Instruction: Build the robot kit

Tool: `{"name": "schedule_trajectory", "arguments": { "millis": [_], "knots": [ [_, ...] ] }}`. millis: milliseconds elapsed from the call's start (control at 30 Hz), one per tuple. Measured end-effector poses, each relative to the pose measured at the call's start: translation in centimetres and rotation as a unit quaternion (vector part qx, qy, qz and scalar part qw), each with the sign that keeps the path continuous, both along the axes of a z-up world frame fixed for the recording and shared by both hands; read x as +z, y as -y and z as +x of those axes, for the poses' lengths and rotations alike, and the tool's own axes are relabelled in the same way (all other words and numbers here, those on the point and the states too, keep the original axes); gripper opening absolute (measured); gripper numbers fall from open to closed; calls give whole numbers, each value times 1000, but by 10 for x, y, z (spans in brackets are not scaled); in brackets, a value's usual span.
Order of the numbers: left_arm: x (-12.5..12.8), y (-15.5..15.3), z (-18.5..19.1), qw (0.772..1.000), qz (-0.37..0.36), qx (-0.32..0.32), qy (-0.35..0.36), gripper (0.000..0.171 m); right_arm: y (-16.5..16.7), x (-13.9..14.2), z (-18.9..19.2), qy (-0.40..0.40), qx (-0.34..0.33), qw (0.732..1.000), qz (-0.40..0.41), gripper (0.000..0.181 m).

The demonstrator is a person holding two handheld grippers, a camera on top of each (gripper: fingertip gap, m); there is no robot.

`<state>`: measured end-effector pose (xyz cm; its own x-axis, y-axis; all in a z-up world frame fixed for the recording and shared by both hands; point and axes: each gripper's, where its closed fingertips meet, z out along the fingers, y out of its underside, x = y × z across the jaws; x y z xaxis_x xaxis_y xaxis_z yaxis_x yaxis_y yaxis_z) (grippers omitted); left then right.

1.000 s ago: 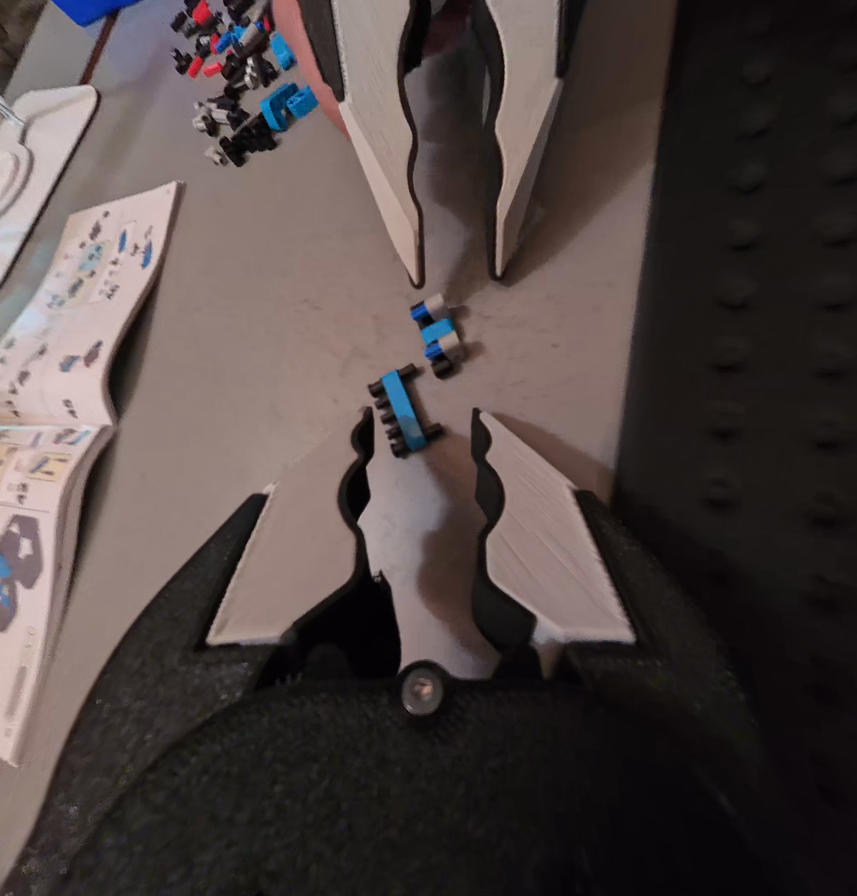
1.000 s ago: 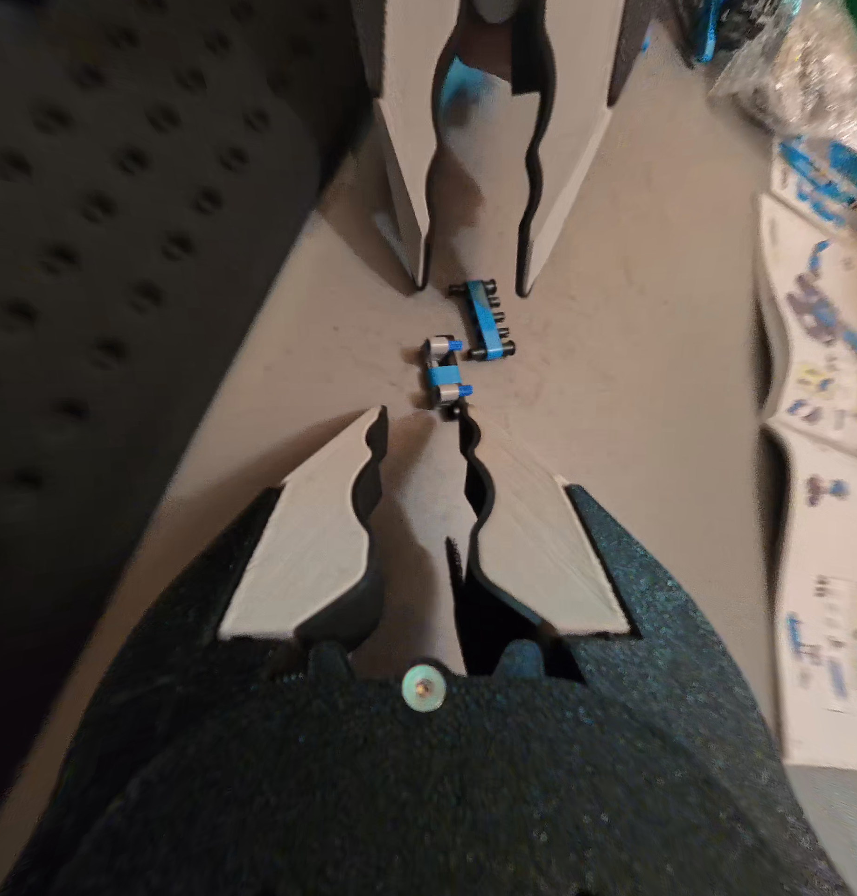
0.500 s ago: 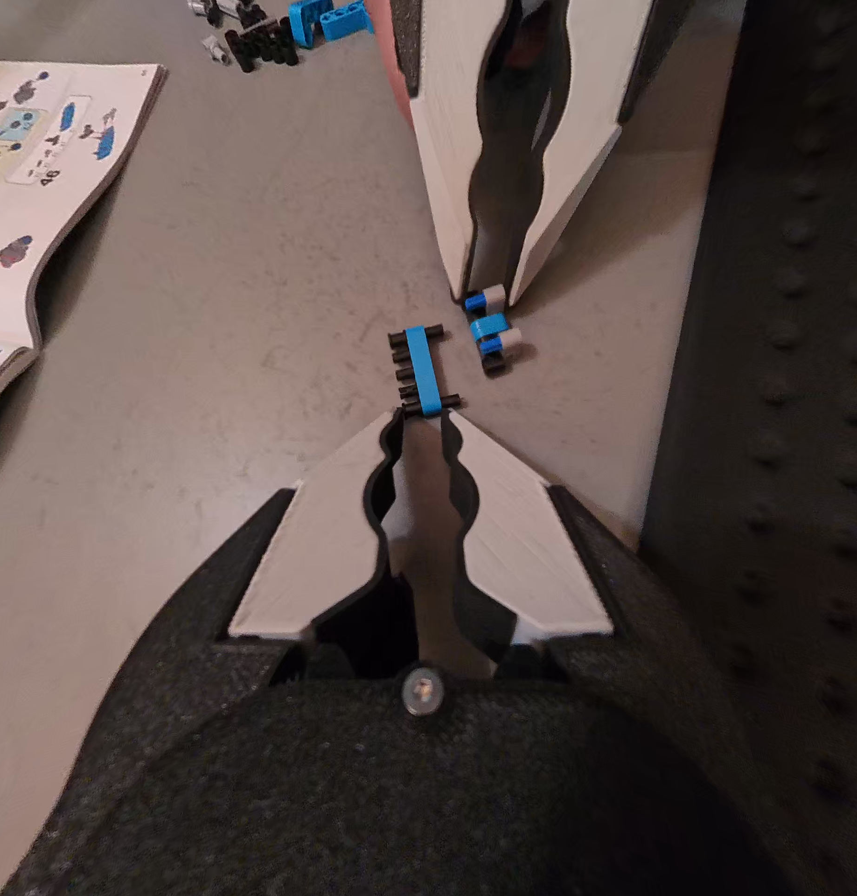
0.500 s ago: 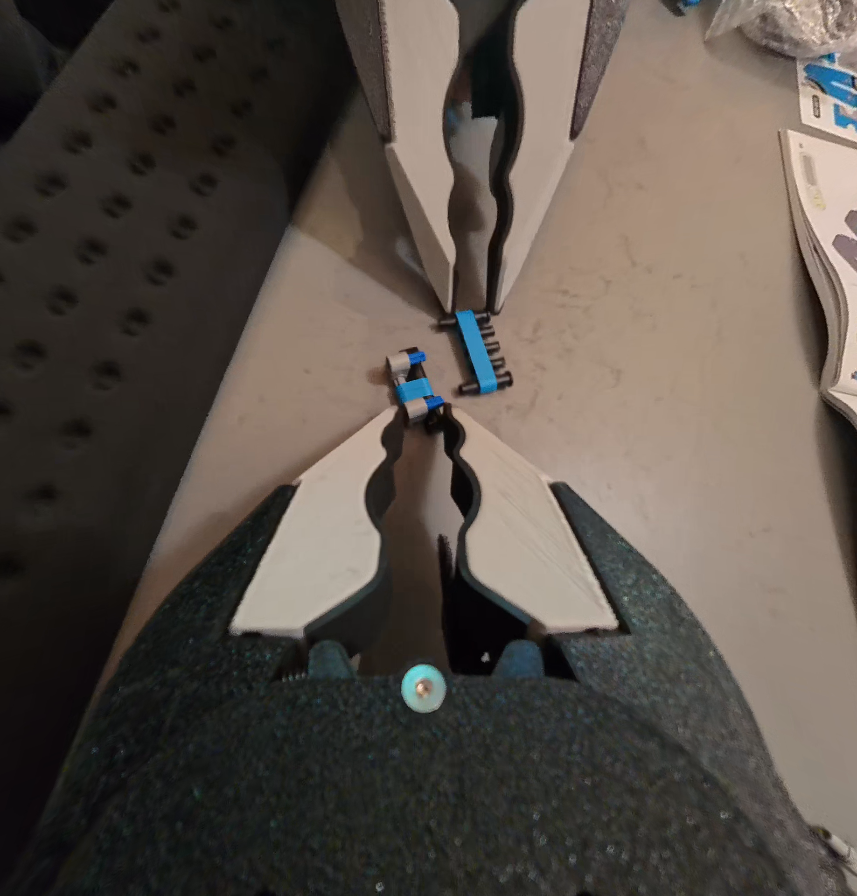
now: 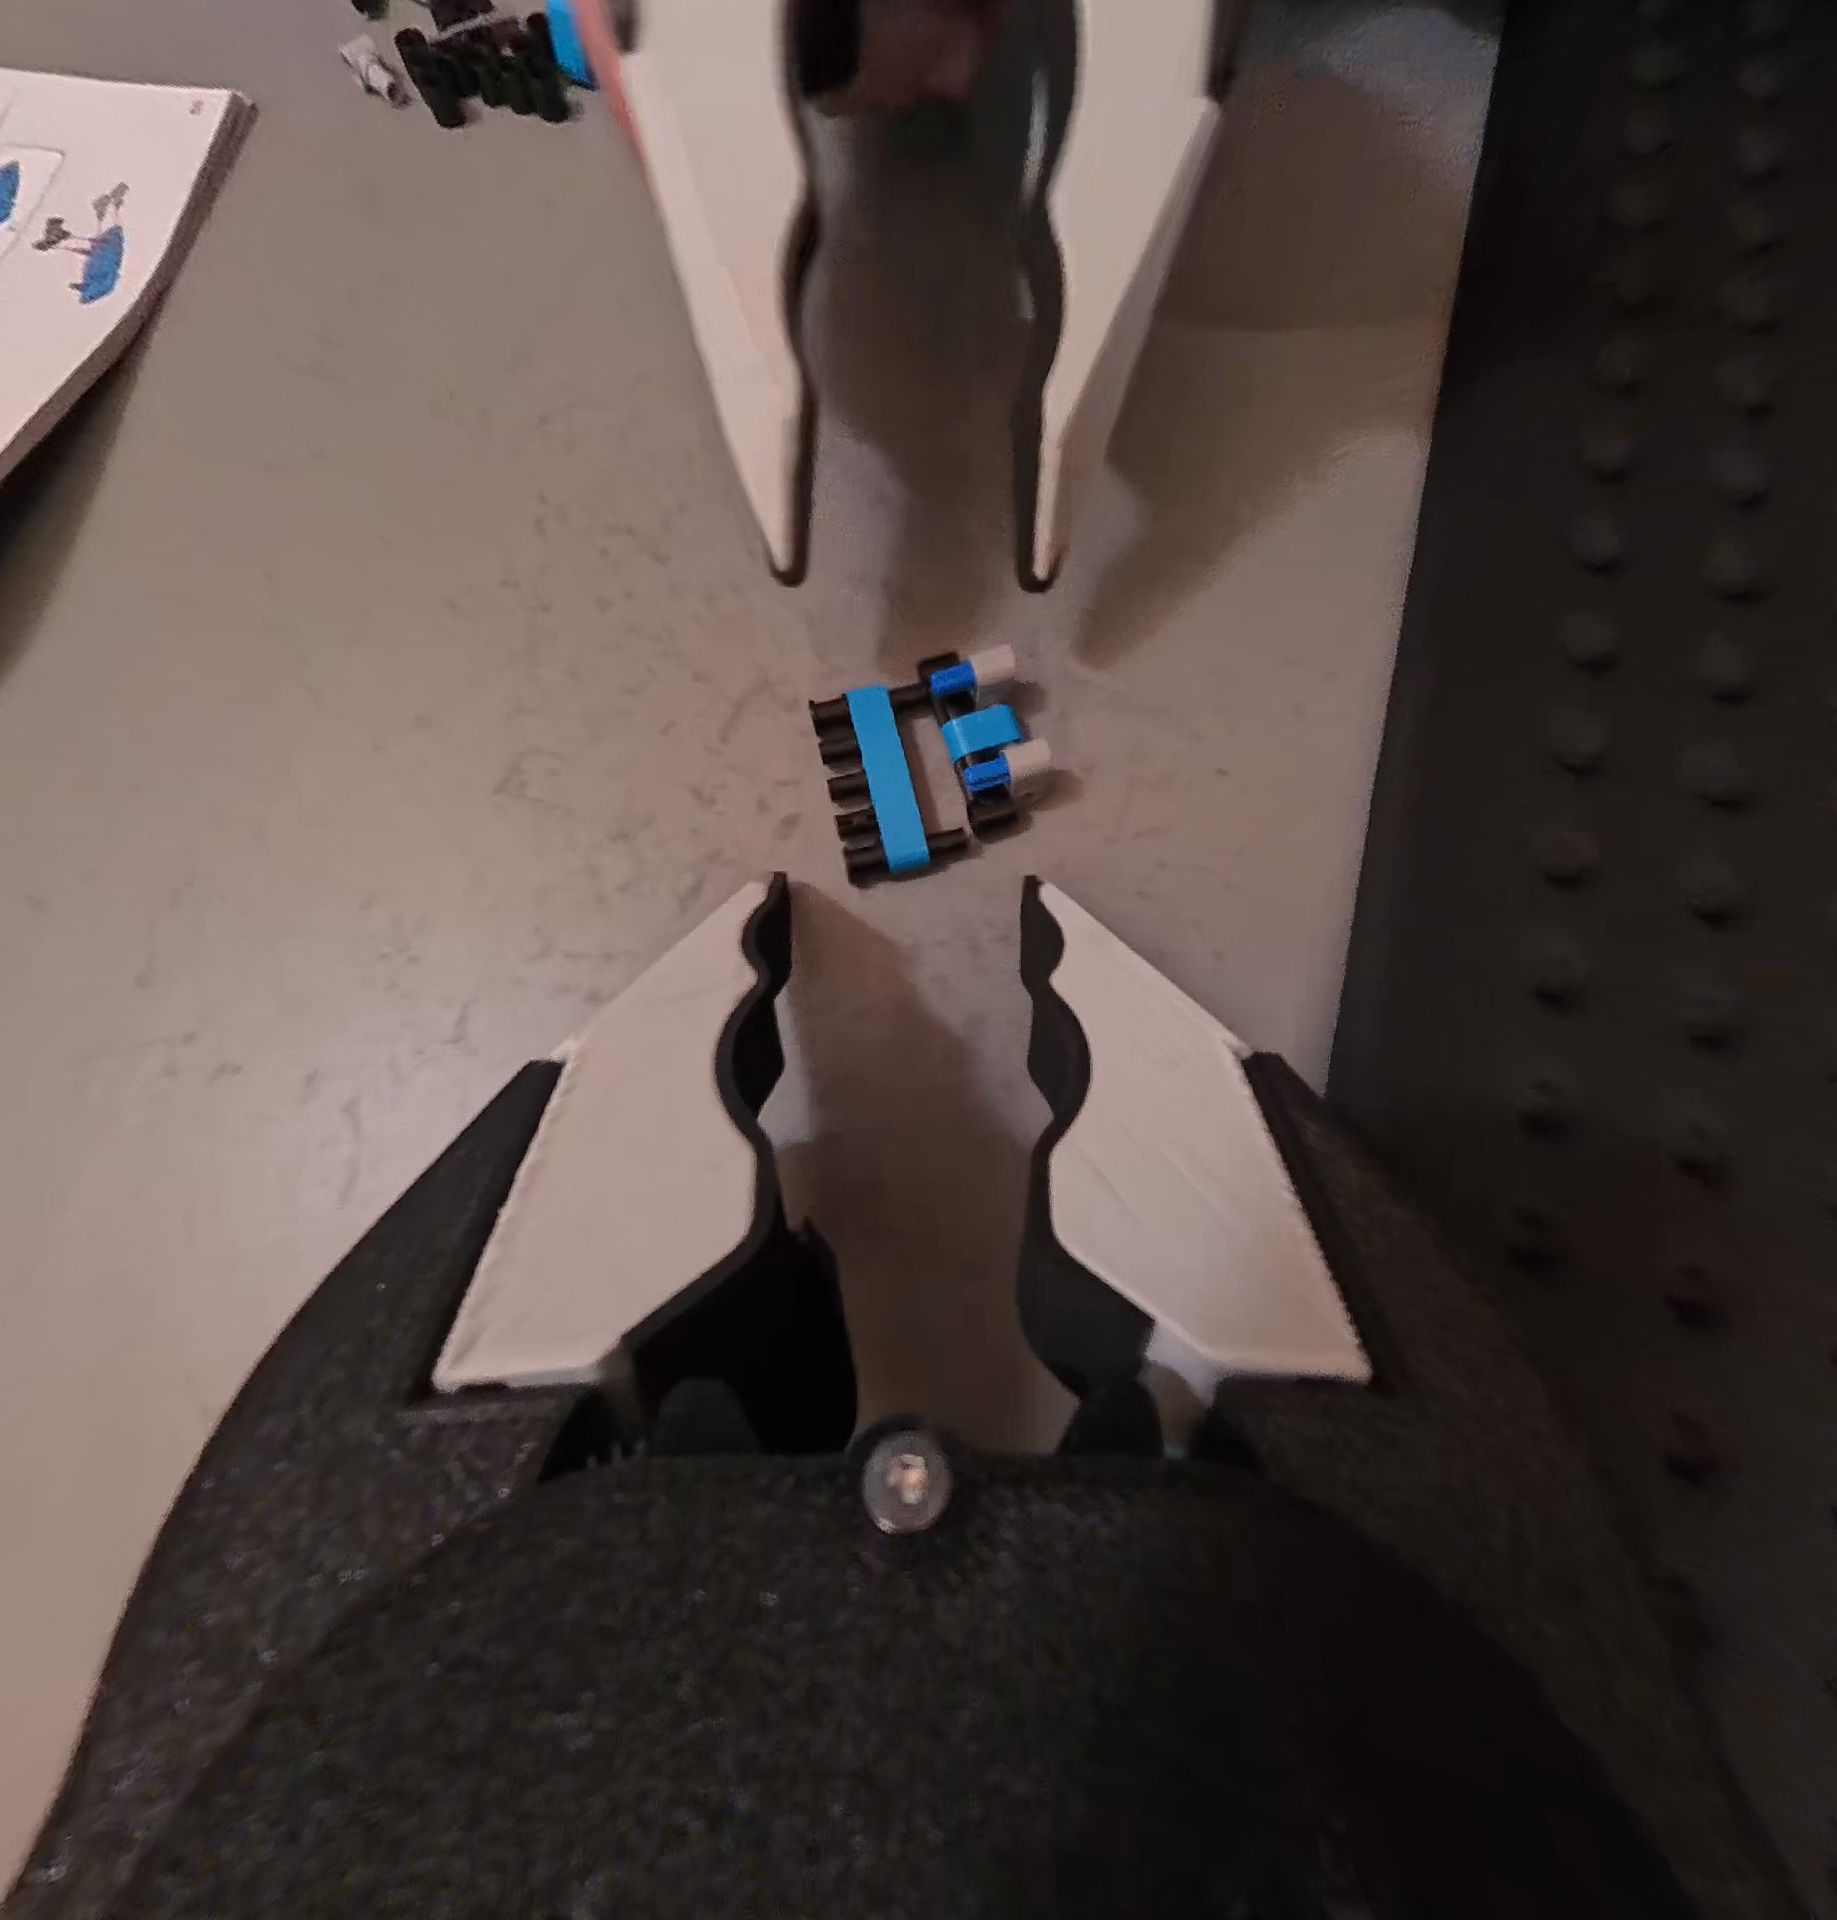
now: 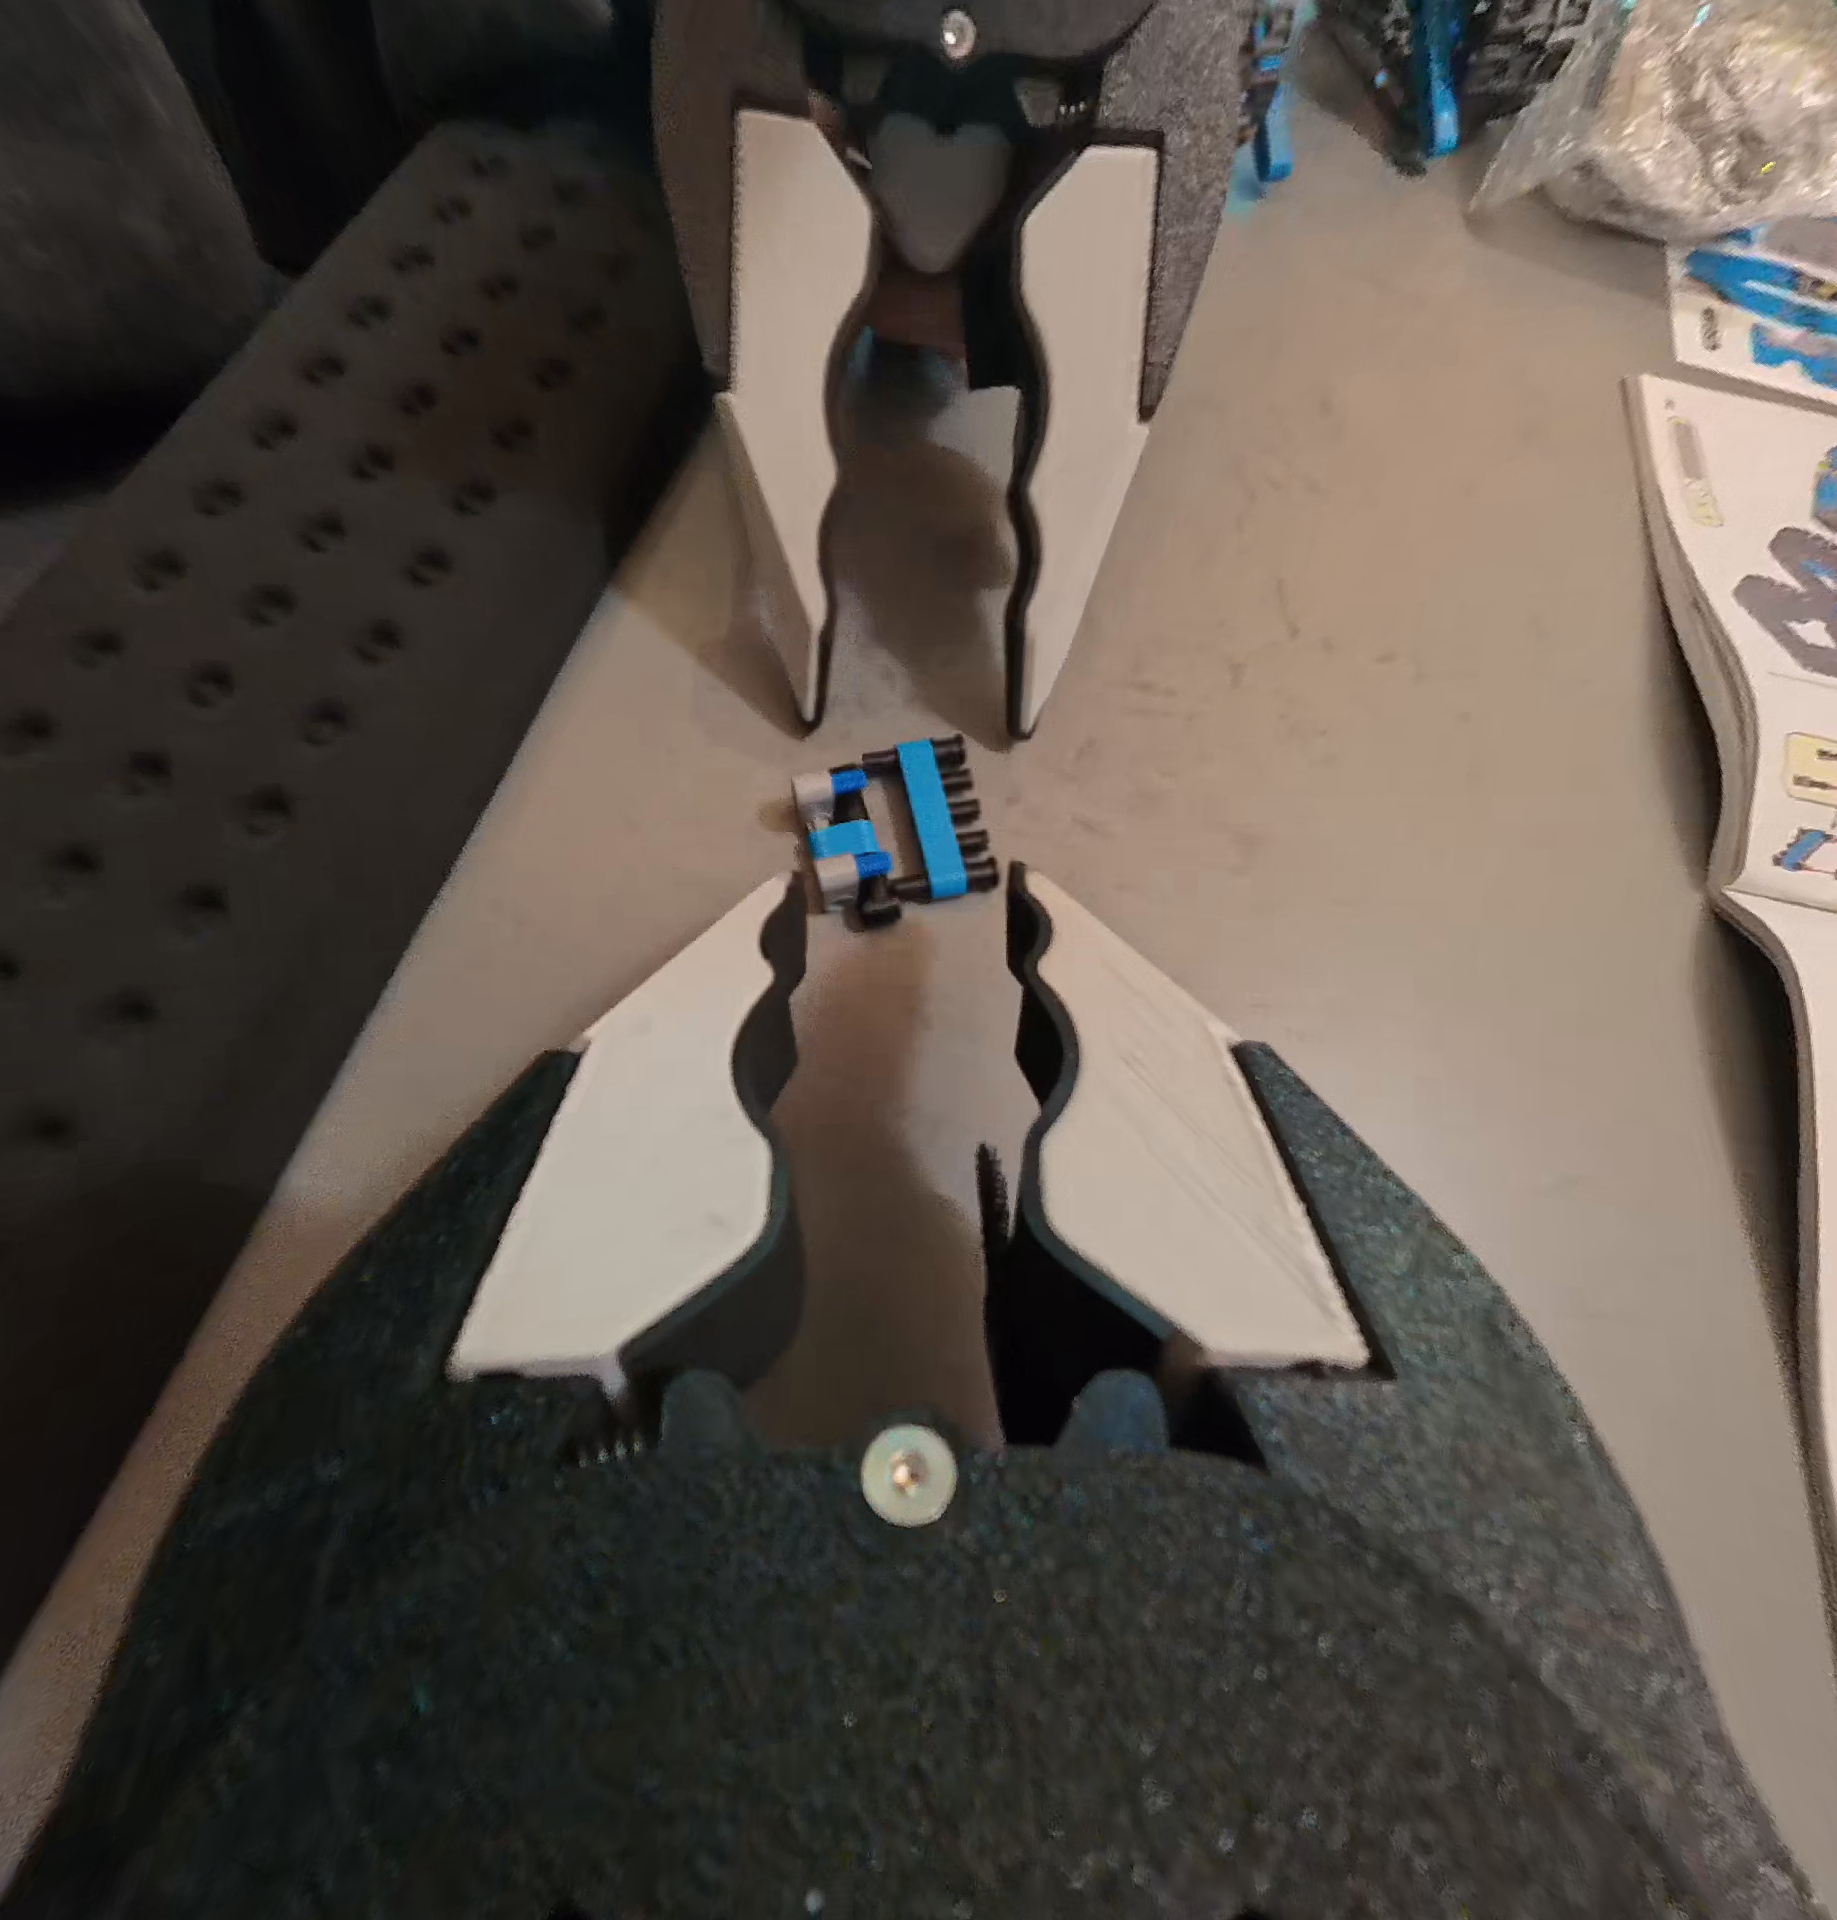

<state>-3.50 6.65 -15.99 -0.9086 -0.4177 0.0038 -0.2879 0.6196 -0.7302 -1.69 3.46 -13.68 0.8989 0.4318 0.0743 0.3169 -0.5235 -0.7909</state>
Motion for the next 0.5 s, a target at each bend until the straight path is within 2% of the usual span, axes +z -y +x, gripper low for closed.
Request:
{"name": "schedule_trajectory", "arguments": {
  "millis": [133,200,333,500],
  "knots": [
    [0,7,-4,1000,-3,-11,-5,43,-4,-7,4,-16,51,998,-27,43],
    [-1,9,-4,1000,-3,-10,-7,43,-7,-15,7,-1,64,997,-42,45],
    [-1,10,-3,1000,-5,-8,-13,42,-9,-25,5,-21,85,994,-67,49],
    [0,6,1,1000,-12,0,-21,30,-8,-24,4,-29,92,993,-64,44]
  ]
}}
